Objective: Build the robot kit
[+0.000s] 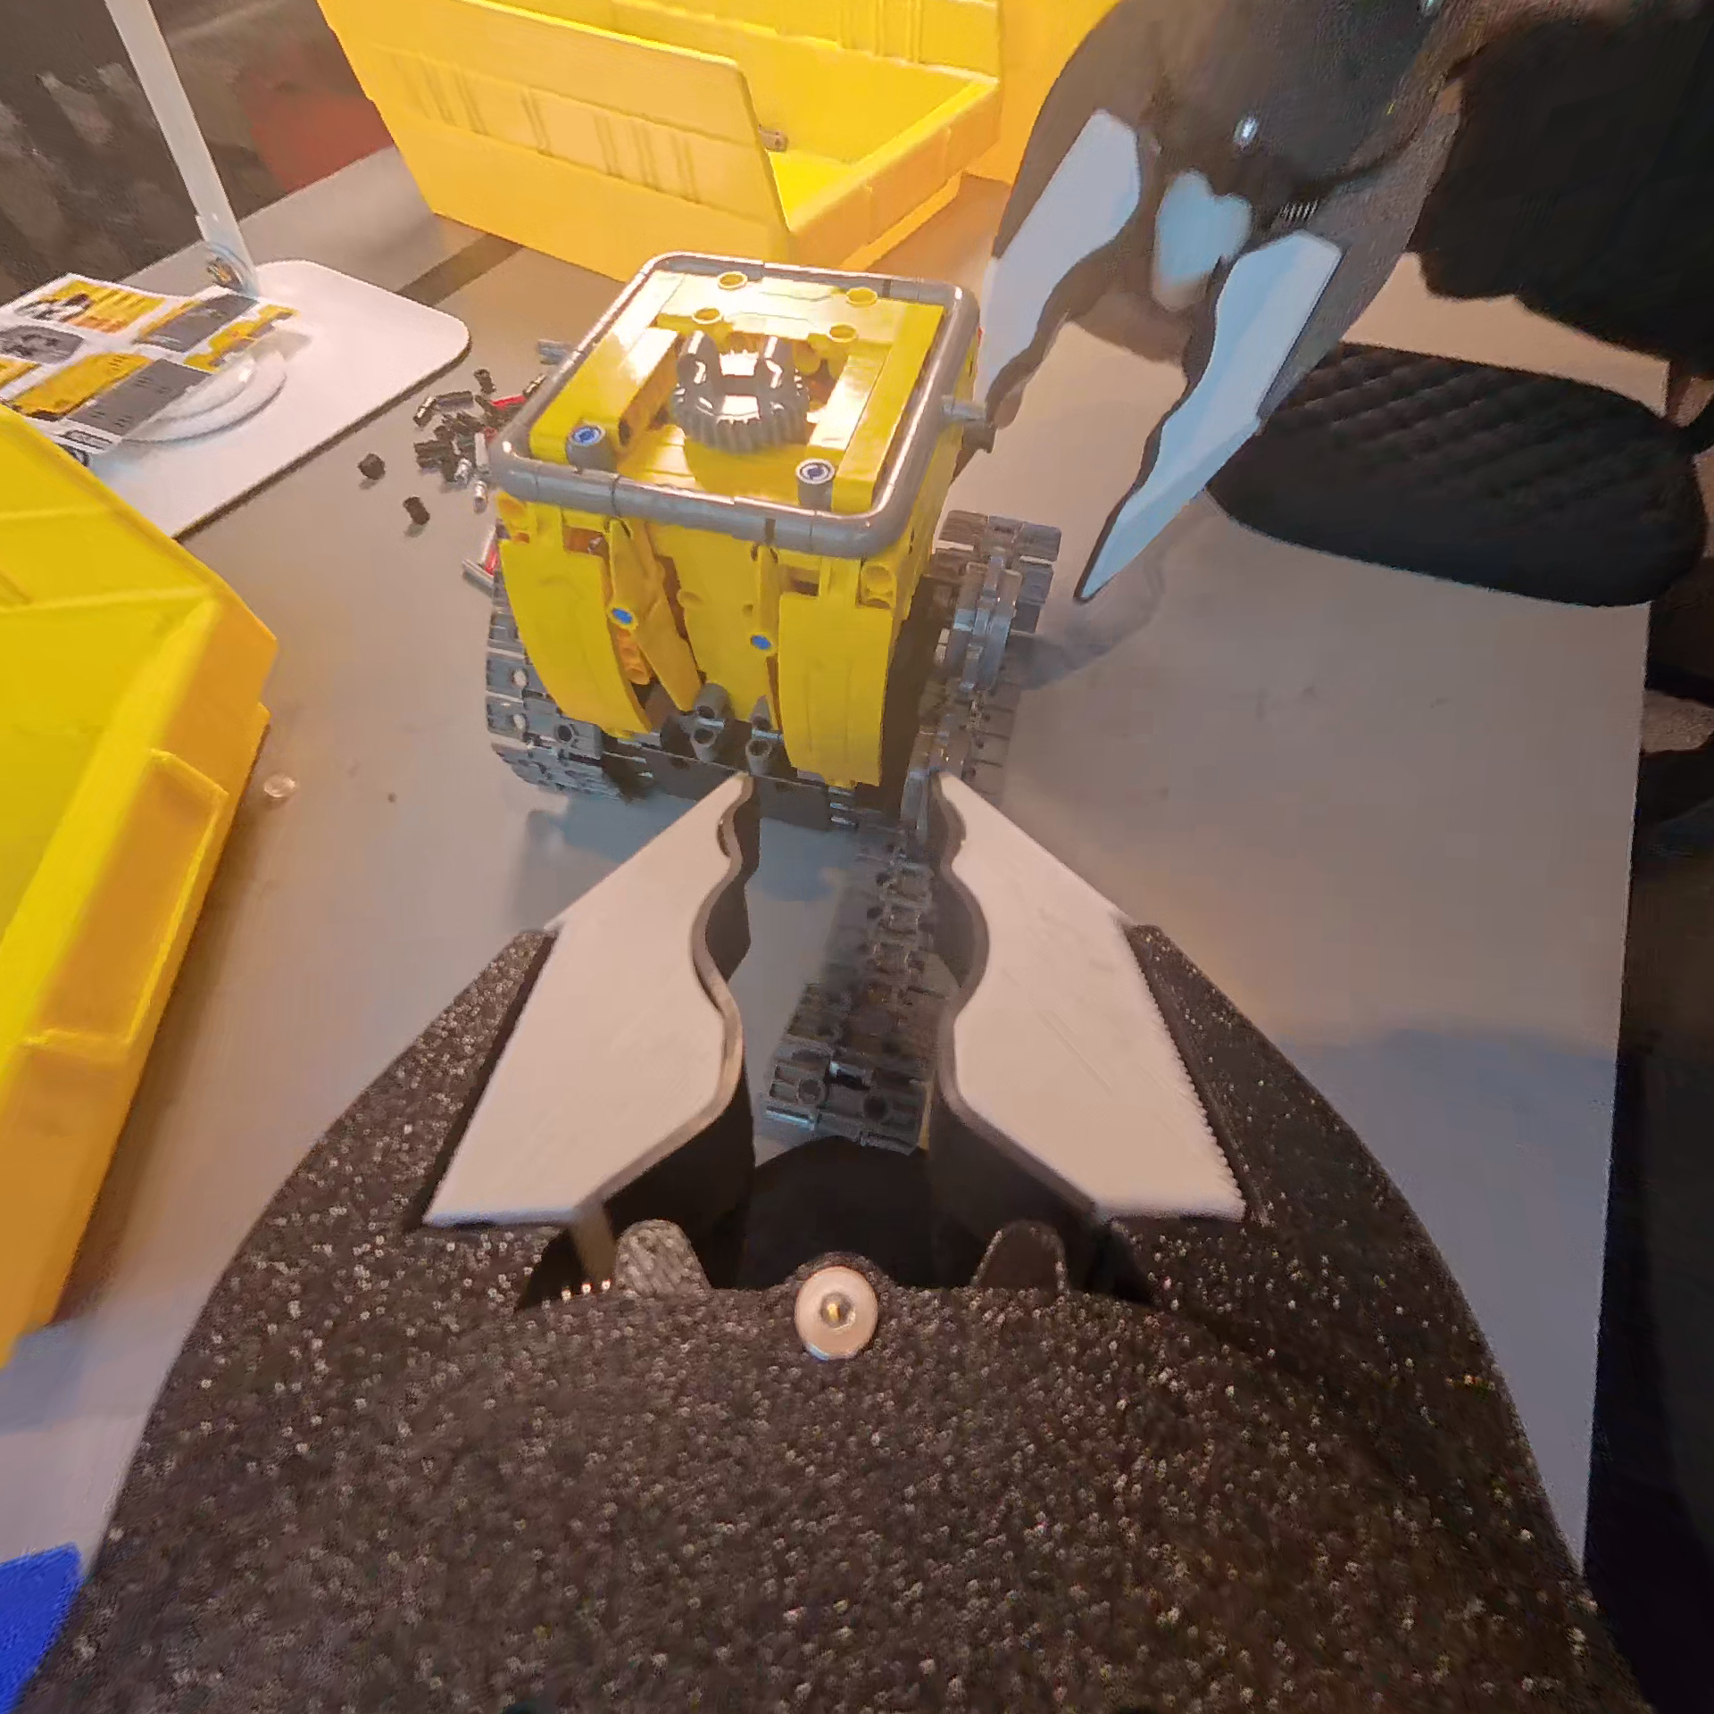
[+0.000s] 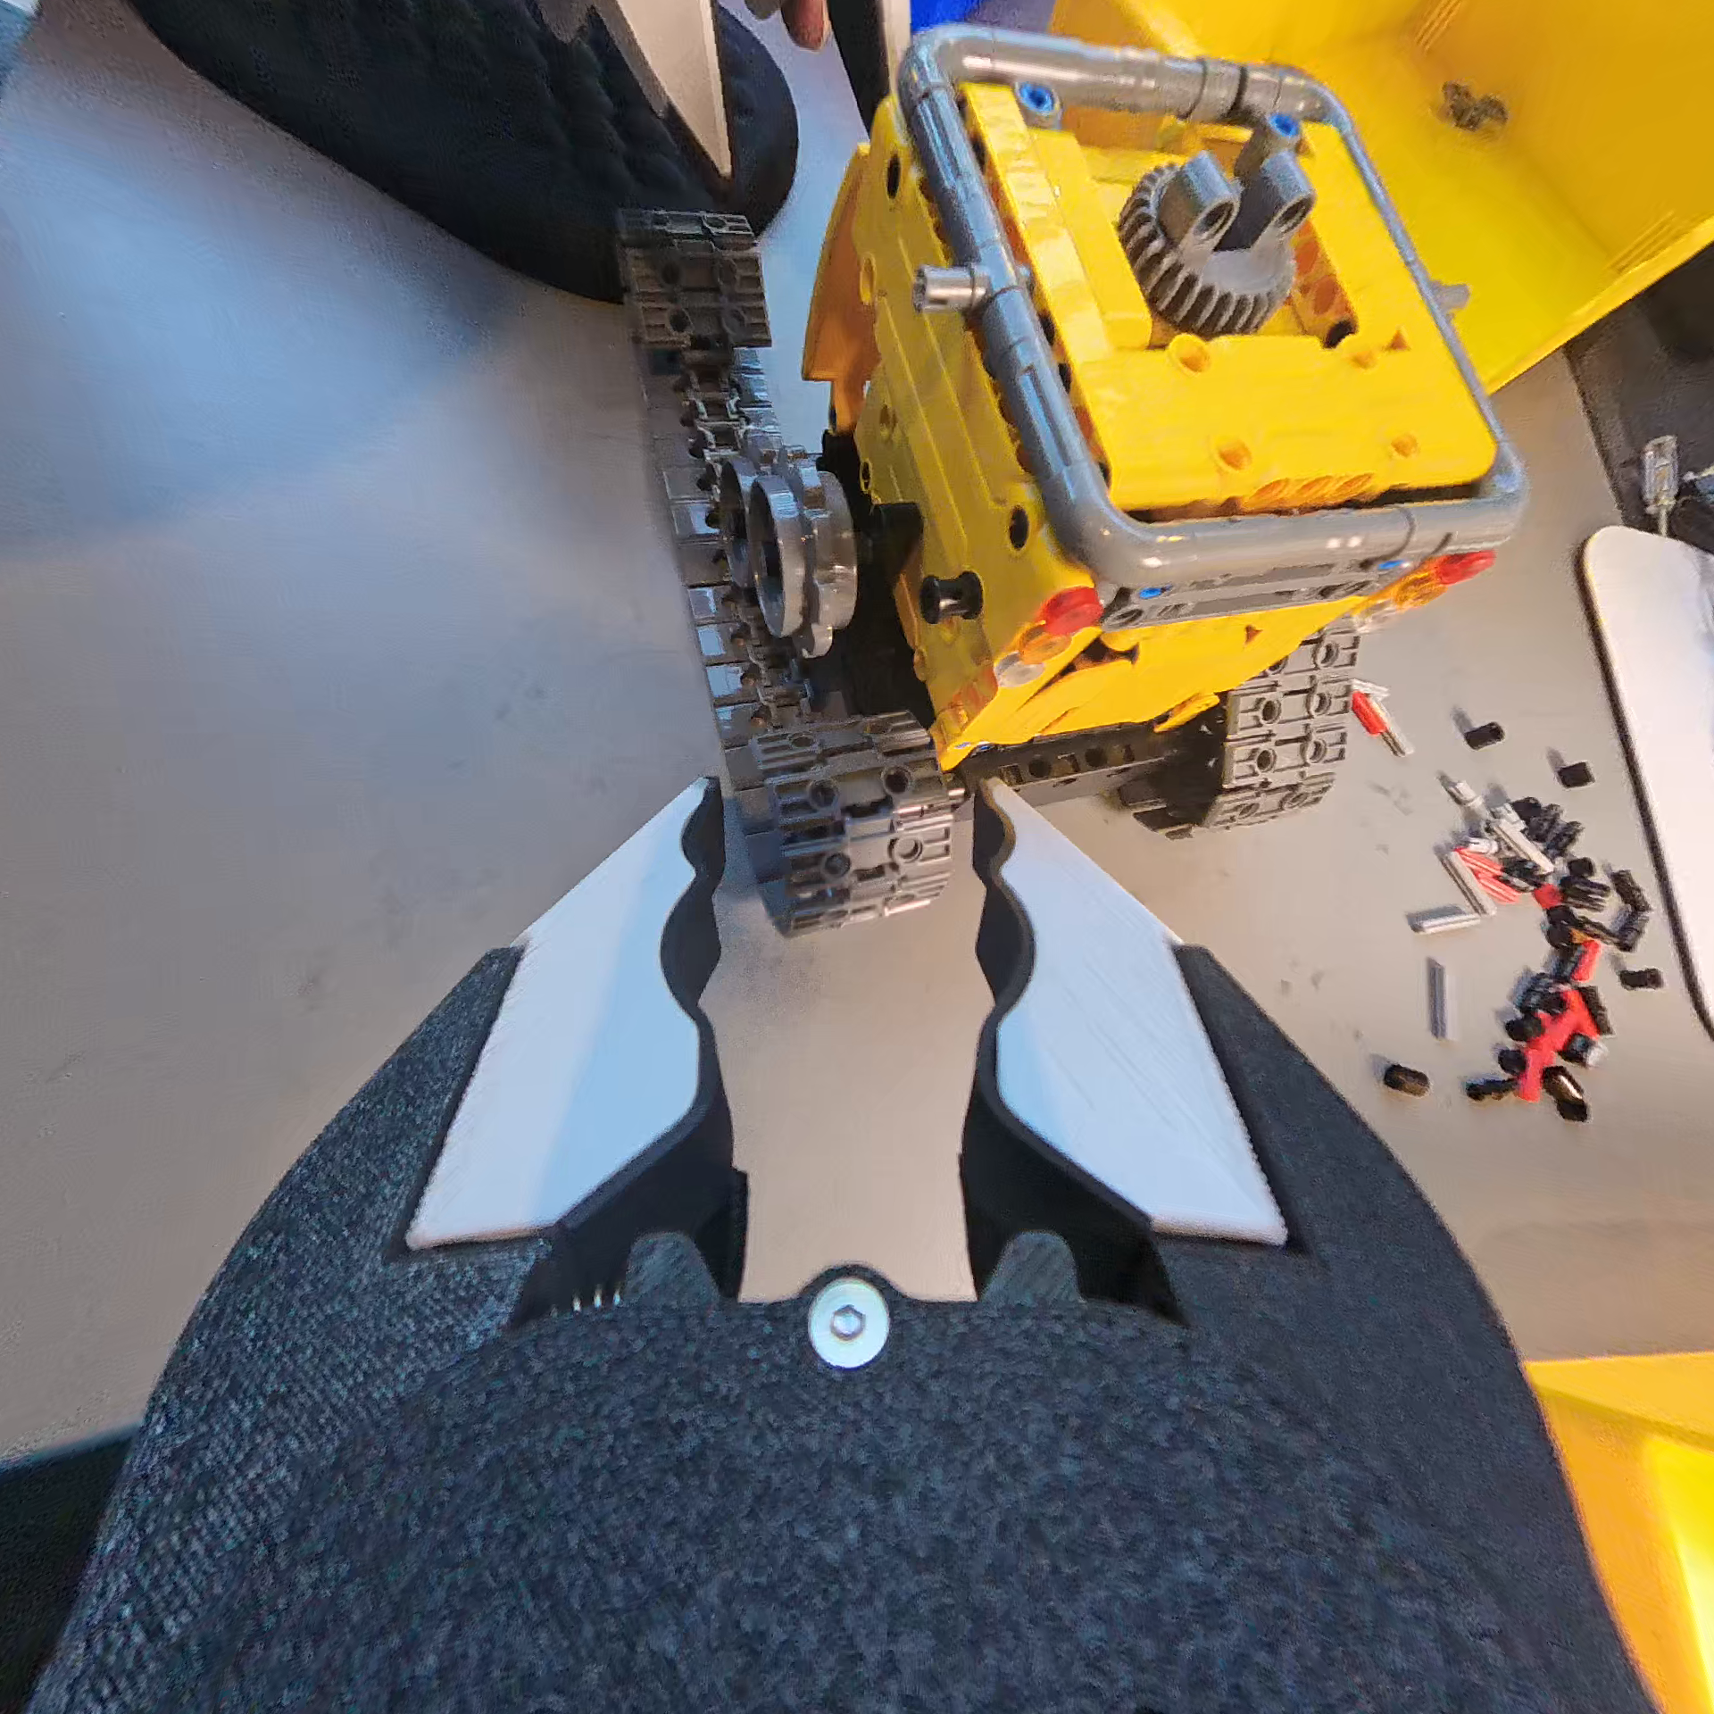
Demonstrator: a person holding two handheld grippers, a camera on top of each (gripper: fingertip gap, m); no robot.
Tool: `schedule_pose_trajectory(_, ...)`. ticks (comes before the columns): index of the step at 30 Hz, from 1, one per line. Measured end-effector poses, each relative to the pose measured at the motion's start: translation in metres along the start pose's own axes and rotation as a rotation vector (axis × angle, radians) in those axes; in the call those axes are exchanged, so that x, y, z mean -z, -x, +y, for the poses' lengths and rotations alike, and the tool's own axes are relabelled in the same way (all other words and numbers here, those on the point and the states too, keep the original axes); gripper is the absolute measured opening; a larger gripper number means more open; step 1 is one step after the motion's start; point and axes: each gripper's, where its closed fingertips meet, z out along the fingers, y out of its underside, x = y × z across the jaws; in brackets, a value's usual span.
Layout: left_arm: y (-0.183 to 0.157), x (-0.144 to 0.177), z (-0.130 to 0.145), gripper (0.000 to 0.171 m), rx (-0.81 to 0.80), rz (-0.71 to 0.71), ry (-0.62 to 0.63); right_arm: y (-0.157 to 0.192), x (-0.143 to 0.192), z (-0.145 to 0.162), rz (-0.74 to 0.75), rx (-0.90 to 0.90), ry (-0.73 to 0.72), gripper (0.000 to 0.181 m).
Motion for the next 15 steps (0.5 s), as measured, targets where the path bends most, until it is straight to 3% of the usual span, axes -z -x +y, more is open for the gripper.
schedule_pose_trajectory(2,0.001,-0.004,-0.004,0.034,0.01,-0.012,-0.006,-0.003,-0.004,0.001,0.006,-0.013,-0.015,0.04)
schedule_pose_trajectory(9,-0.005,-0.021,-0.01,0.029,-0.038,-0.011,0.0,-0.004,0.009,0.015,-0.02,-0.143,-0.11,0.04)
schedule_pose_trajectory(15,0.0,-0.022,-0.012,0.018,-0.032,-0.032,-0.006,-0.003,0.008,0.026,-0.042,-0.167,-0.105,0.04)
